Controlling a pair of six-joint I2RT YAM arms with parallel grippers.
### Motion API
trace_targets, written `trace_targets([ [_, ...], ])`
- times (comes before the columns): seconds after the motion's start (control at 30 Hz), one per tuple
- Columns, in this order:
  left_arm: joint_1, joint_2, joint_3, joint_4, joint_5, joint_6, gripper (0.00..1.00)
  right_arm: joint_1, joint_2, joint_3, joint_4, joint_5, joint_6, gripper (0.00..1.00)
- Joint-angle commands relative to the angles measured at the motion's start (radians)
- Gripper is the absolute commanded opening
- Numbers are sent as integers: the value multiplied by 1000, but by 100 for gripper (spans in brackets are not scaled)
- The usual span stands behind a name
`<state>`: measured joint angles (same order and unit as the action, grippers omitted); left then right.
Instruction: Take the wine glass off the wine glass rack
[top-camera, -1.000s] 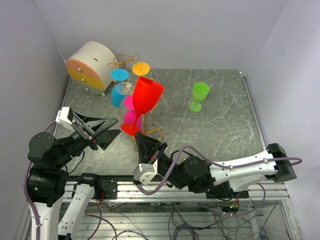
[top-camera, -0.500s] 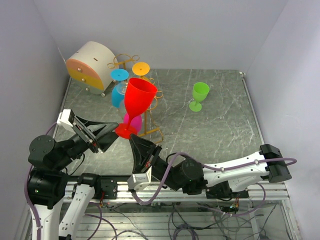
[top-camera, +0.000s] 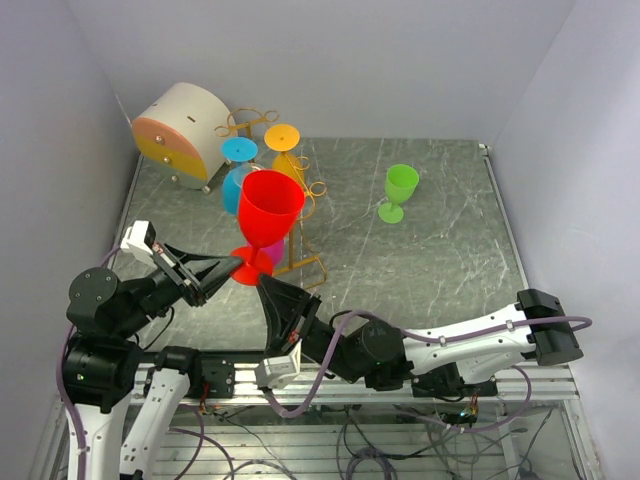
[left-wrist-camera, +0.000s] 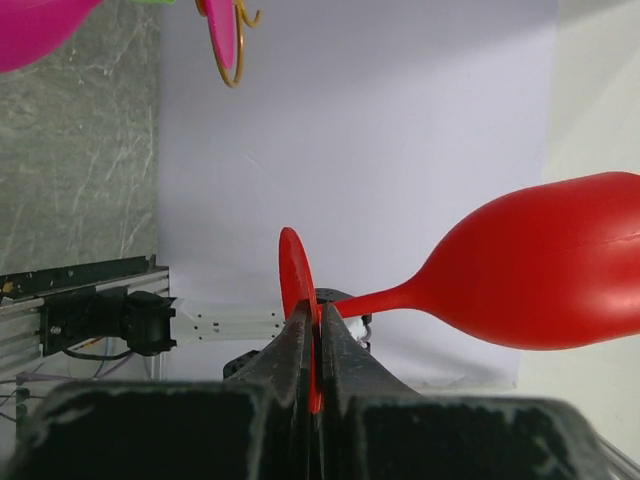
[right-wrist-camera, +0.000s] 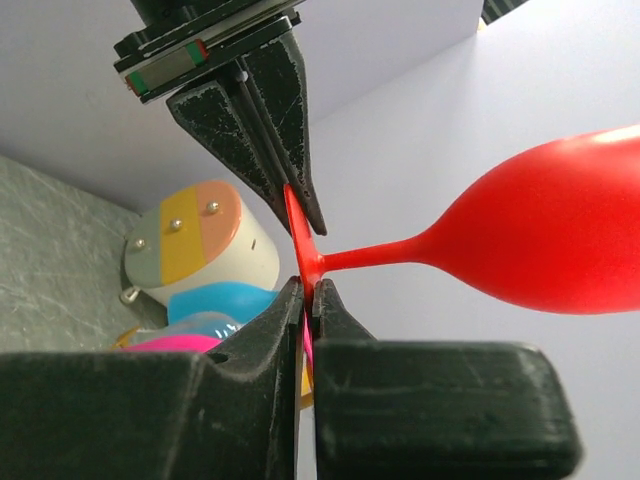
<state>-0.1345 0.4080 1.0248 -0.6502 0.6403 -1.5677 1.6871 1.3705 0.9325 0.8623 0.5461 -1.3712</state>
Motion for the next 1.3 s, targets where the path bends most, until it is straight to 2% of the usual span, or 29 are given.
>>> trace_targets([
  [0.0,3,-23,-27,16,97,6,7,24,-33,-27,93,41,11,11],
  [0.07,3,-32,-42,19,82,13,7,27,-60,-51,114,95,21,41],
  [0.1,3,-39,-53,29,74,14,7,34,-81,-63,120,129,28,52],
  [0.13,3,-47,-68,43,64,8,7,41,-104,-77,110,181,40,56],
  [0.23,3,-83,-137,156,36,-27,7,76,-199,-110,-14,308,140,59],
  [0.33,3,-98,-181,235,18,6,7,85,-302,-88,-330,412,396,59],
  [0.4,3,-76,-172,222,10,98,7,81,-359,-48,-549,451,586,58],
  [0.5,3,-28,-115,127,-11,294,7,62,-411,22,-766,518,789,56],
  [0.6,3,-5,-79,62,-39,436,7,-16,-412,151,-986,513,994,52],
  [0.7,3,-2,-52,5,-75,546,7,-228,-373,306,-1268,349,1229,44],
  [0.8,3,-5,-19,-56,-115,631,8,-477,-321,450,-1422,135,1370,30],
  [0.97,3,-4,22,-136,-170,725,7,-600,-216,676,-1596,-93,1500,0],
  [1.07,3,5,52,-168,-182,759,7,-631,-199,777,-1632,-294,1555,0],
  [1.1,3,8,64,-179,-190,767,7,-632,-206,788,-1623,-362,1567,1],
  [1.17,3,15,82,-197,-201,781,7,-631,-230,785,-1586,-483,1587,33],
  [1.23,3,17,91,-199,-200,787,7,-632,-244,780,-1561,-594,1597,54],
  [1.27,3,19,93,-196,-198,785,7,-631,-240,785,-1563,-630,1602,58],
])
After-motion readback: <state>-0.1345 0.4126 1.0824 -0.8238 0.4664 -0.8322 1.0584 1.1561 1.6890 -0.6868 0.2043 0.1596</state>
